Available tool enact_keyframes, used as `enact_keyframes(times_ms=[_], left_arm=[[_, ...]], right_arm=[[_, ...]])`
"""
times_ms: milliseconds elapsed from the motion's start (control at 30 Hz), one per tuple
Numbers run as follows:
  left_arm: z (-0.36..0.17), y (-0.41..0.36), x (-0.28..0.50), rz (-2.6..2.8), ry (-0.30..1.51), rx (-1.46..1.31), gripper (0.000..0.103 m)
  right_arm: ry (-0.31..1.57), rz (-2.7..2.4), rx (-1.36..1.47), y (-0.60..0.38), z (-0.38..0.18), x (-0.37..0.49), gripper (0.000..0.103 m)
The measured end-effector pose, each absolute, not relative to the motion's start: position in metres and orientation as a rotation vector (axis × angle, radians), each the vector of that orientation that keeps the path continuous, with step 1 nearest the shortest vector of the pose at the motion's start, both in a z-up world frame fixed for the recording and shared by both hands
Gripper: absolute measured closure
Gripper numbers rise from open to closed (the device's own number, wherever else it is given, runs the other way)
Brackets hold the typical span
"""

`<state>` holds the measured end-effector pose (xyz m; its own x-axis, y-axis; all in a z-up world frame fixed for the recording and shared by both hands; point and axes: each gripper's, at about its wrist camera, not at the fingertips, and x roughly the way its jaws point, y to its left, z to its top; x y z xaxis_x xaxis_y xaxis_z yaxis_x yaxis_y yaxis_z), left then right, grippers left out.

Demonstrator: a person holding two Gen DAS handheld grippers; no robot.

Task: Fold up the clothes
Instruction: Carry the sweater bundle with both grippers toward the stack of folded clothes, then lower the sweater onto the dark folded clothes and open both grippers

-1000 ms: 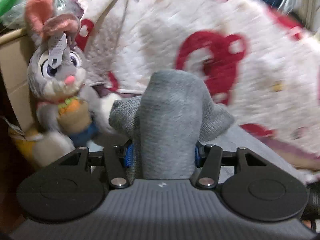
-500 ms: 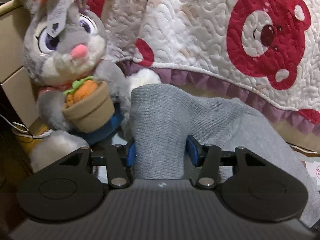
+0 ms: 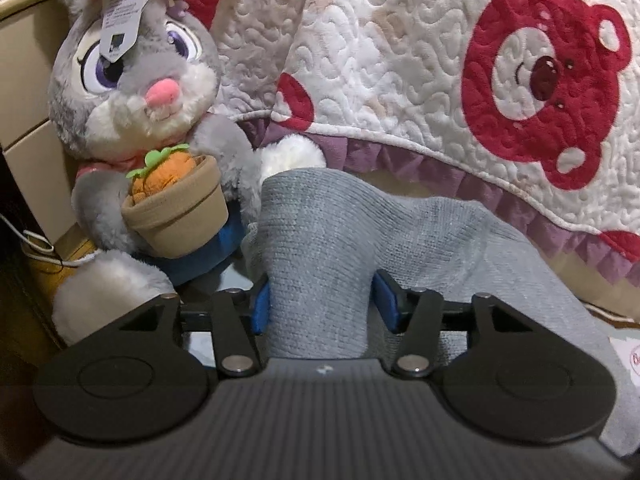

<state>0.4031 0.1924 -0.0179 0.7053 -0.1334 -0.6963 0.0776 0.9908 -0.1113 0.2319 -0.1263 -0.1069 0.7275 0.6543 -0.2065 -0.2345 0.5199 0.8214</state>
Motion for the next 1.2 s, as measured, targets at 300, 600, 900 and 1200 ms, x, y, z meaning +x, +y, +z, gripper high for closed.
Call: enact_keyframes(times_ms=[300, 600, 900, 1200], left_arm=[[-0.02, 0.181, 0.409, -0.12, 0.804, -0.073, 0.053], [0.001, 0.155, 0.438, -0.211, 0.906, 0.095, 0.054], [-0.013, 0.145, 0.441, -0.049, 0.978, 0.125, 0.032], [0.025, 0.133, 0.392, 0.039, 0.602, 0.356, 0.032]], right_arm=[[0.768, 0.582, 0.983, -0.111, -0.116, 0.289, 0.002], [0.787, 0.664, 1.205, -0.086, -0.107, 0.277, 0.029], [0.85, 0.719, 1.17, -0.06, -0.144, 0.262, 0.031], [0.854, 0.647, 0.635, -0.044, -0.096, 0.231, 0.037]])
